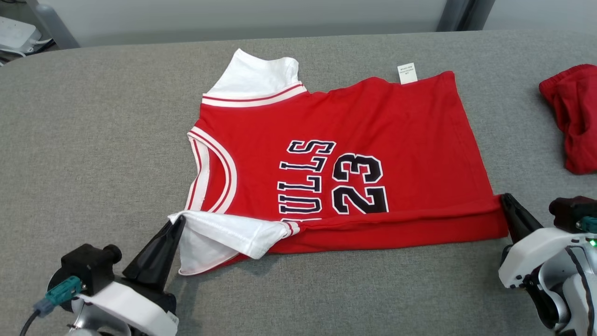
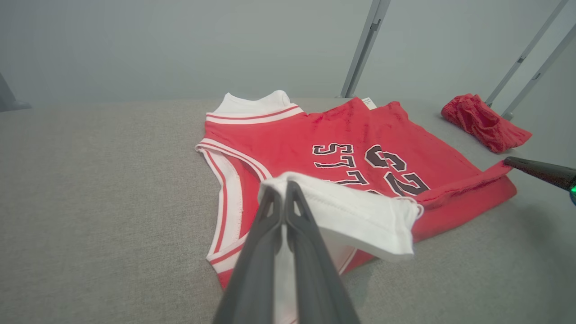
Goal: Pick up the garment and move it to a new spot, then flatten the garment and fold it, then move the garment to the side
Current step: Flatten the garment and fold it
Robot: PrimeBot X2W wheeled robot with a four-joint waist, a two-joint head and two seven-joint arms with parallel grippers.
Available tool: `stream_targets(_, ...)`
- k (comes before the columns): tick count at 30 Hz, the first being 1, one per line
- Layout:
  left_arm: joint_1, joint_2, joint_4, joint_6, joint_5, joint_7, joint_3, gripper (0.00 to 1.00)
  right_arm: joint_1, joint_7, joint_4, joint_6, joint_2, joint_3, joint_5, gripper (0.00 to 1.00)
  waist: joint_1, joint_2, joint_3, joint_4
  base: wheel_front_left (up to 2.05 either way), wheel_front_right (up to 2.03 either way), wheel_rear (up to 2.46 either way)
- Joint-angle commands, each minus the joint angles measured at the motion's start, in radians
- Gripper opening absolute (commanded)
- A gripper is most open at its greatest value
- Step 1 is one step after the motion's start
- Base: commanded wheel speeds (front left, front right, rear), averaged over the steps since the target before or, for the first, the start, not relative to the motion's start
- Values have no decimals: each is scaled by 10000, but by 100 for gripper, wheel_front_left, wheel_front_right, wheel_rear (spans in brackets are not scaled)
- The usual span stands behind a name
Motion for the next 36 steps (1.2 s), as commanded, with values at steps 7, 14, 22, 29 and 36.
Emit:
stream_targets(7,-1973,80,1541,-403,553,-506,-57,0,-1470,-864,1445,-2,-271,887,-537,0,0,0,159,18,0,0,0)
stream_targets(14,-3095,7,2911,-611,889,-1129,-401,0,-2401,-1566,2787,-2,-61,1193,-755,0,0,0,338,-50,0,0,0)
stream_targets(22,-4002,-91,4248,-733,1222,-1610,-890,0,-3182,-2039,3911,-2,141,1800,-659,0,0,0,555,-177,0,0,0)
stream_targets(29,-5016,-164,5633,-797,1722,-1977,-1465,0,-3889,-2400,4655,-2,252,2193,-451,0,0,0,768,-294,0,0,0)
stream_targets(36,-5548,-251,6641,-658,2560,-2256,-1775,0,-4133,-2514,5227,-2,528,2434,-186,0,0,0,840,-348,0,0,0)
